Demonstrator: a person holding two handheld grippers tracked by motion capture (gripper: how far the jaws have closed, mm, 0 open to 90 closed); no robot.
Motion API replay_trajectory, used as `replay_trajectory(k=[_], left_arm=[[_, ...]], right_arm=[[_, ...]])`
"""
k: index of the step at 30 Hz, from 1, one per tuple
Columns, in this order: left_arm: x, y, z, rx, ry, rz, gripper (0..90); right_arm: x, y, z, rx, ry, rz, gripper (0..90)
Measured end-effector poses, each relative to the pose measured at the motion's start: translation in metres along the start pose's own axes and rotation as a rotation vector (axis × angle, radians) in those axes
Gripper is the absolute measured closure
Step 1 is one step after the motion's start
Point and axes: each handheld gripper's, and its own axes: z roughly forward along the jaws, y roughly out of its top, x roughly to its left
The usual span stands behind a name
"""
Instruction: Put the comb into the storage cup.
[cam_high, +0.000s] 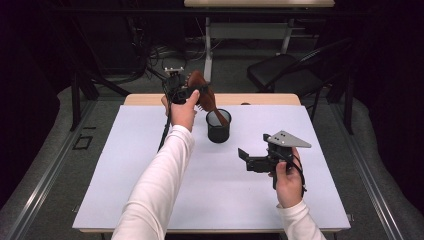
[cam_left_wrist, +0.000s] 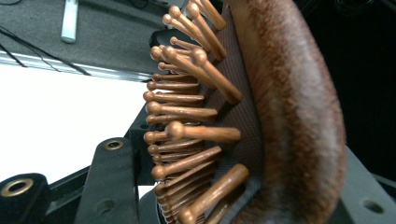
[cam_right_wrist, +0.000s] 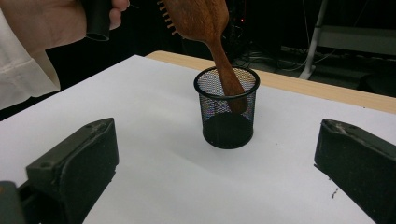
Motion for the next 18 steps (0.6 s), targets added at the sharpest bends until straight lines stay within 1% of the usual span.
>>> replay_trajectory(k=[2,3,6,17,18], left_arm=[[0.001,-0.001,0.001,0.0,0.002,0.004,48.2],[0.001,-0.002,0.002,-0.003,0.001,-0.003,48.2],[0.003,-0.003,0.003,0.004,0.006,-0.001,48.2],[0.01,-0.008,0.007,0.007,0.011,-0.02,48.2],[0.011,-0.008,0.008,0.014,0.015,-0.016,48.2]], right_arm=[[0.0,0.0,0.0,0.0,0.0,0.0,0.0],[0.0,0.0,0.0,-0.001,0.001,0.0,0.0],[0.0,0.0,0.0,-0.001,0.0,0.001,0.0],[0.001,-0.001,0.001,0.004,0.001,0.0,0.0],[0.001,-0.001,0.001,0.005,0.001,-0.001,0.0]])
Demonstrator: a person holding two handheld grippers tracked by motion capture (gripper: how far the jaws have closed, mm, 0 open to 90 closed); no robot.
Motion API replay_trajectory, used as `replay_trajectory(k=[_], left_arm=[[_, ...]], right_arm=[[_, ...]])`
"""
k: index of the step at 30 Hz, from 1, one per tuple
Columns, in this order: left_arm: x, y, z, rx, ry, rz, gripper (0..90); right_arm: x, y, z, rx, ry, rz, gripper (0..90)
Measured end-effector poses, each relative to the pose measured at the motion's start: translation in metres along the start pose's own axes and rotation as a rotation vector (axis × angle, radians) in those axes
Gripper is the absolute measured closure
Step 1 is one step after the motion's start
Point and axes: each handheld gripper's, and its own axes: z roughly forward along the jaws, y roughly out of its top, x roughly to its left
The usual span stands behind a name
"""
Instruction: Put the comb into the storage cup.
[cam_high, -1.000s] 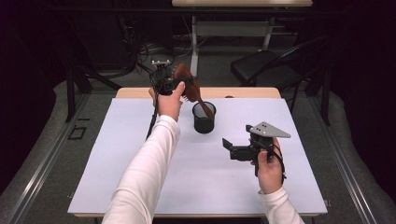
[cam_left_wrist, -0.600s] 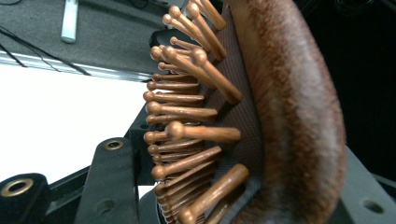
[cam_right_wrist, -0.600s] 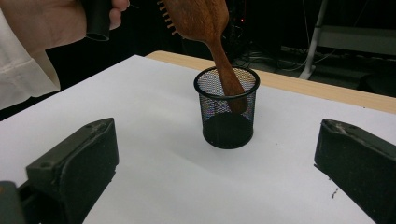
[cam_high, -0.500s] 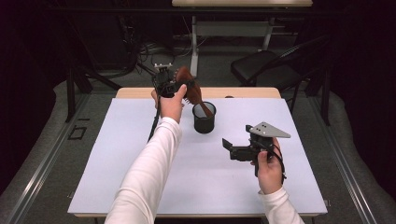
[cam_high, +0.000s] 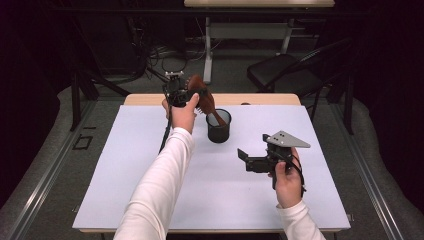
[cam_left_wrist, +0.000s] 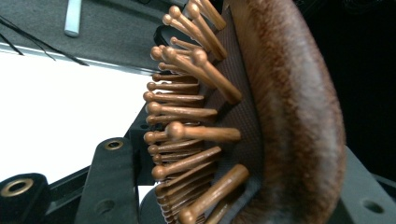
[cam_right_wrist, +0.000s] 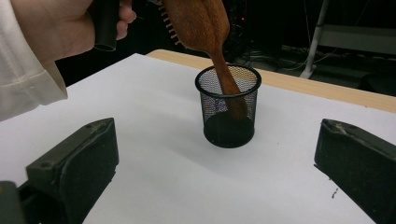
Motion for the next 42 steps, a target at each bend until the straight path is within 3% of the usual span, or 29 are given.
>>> replay_trajectory(k=[20,29,42], left_arm=[[0.003,-0.009,0.014,0.013,0.009,-0.001,48.2],[0.011,-0.016,0.019,0.023,0.011,-0.028,48.2],[0.016,-0.019,0.021,0.024,0.004,-0.036,48.2]], right_arm=[[0.0,-0.001,0.001,0.001,0.001,-0.001,0.0],[-0.001,-0.001,0.001,0.004,0.002,-0.001,0.0],[0.001,-0.002,0.002,0.013,0.002,-0.002,0.0]])
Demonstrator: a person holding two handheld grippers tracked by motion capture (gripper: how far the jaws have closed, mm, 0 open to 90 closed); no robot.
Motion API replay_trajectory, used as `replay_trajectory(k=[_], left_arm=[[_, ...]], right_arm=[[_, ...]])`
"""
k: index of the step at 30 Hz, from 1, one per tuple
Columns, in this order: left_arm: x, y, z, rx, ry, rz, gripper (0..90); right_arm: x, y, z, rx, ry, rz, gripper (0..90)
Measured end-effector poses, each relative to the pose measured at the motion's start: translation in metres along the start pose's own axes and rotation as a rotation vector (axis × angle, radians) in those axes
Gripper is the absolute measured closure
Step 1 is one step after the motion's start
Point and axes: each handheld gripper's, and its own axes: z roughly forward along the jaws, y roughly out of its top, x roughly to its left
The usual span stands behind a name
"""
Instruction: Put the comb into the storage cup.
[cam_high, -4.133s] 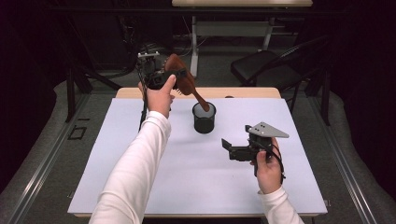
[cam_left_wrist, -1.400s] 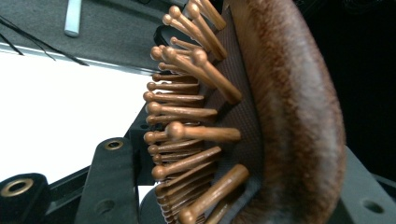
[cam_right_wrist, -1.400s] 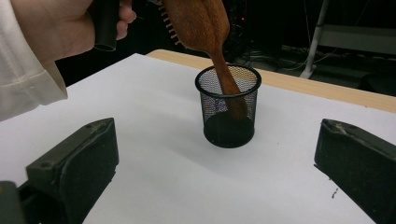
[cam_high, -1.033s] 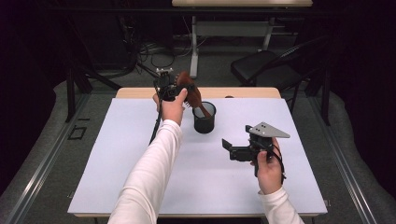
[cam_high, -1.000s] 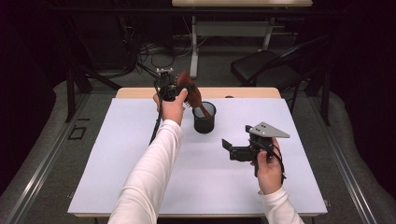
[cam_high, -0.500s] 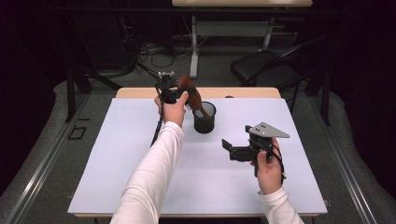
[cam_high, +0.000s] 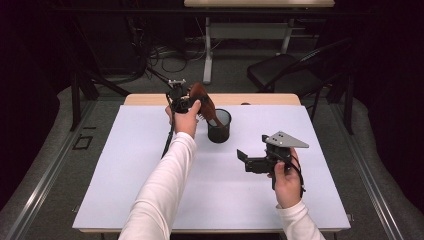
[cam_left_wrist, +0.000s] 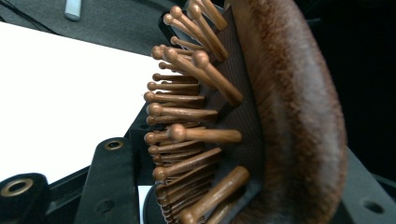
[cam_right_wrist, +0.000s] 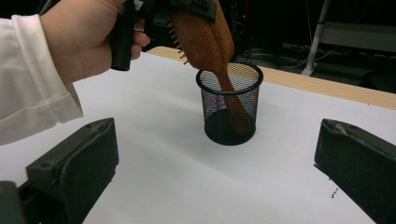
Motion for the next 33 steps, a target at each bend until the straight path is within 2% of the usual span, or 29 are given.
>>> replay_trajectory(k=[22,30,33], left_arm=[[0.005,-0.002,0.0,-0.007,-0.006,-0.013,47.4],[0.012,-0.003,-0.001,-0.014,-0.008,-0.046,47.0],[0.013,-0.004,-0.001,-0.017,-0.01,-0.045,46.8]], right_arm=[[0.002,-0.001,0.002,0.001,0.003,-0.004,0.0],[0.002,-0.001,0.002,0.002,0.003,-0.004,0.0],[0.002,-0.001,0.002,0.003,0.005,-0.005,0.0]])
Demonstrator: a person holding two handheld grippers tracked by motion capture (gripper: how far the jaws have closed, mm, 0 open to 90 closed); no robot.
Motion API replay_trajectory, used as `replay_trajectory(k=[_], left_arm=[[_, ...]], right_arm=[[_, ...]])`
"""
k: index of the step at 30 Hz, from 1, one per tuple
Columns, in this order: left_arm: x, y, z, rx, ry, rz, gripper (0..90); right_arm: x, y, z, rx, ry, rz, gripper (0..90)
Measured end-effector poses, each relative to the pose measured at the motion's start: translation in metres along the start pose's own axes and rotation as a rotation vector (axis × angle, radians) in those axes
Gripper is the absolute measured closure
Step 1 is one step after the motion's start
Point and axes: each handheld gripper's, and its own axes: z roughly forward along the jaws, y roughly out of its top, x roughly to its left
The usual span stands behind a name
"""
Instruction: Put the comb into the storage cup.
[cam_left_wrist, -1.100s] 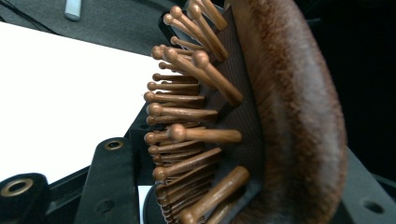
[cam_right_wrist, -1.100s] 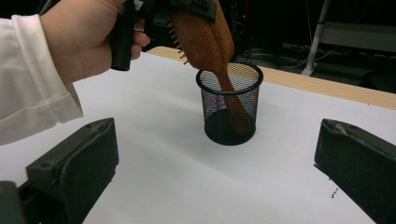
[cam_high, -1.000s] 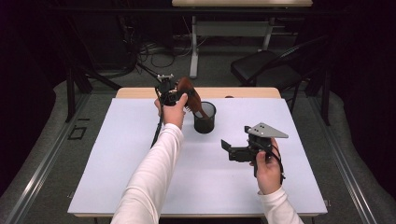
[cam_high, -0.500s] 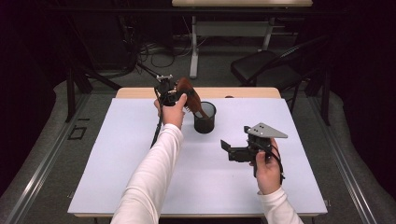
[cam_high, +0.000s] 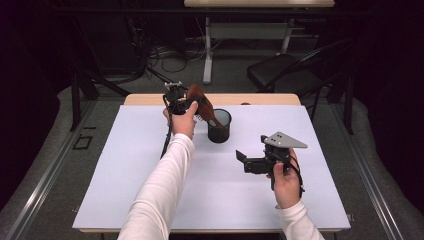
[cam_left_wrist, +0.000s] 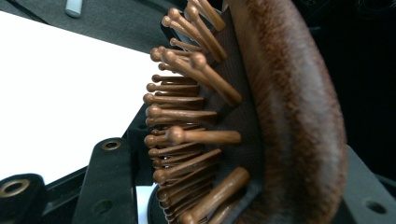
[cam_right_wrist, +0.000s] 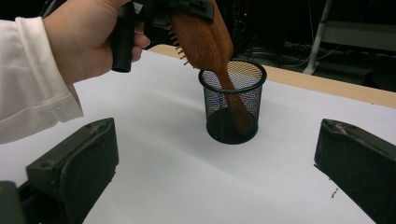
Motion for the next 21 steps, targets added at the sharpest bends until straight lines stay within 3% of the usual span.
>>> replay_trajectory(k=[6,21], left_arm=[[0.0037,-0.0015,-0.0008,-0.005,-0.015,-0.012,46.7],[0.007,-0.0043,-0.003,-0.016,-0.027,0.006,46.0]], right_arm=[[0.0006,-0.0002,0.0002,0.004,0.001,0.005,0.0],[0.0004,-0.0005,0.0,0.005,0.002,0.004,0.0]])
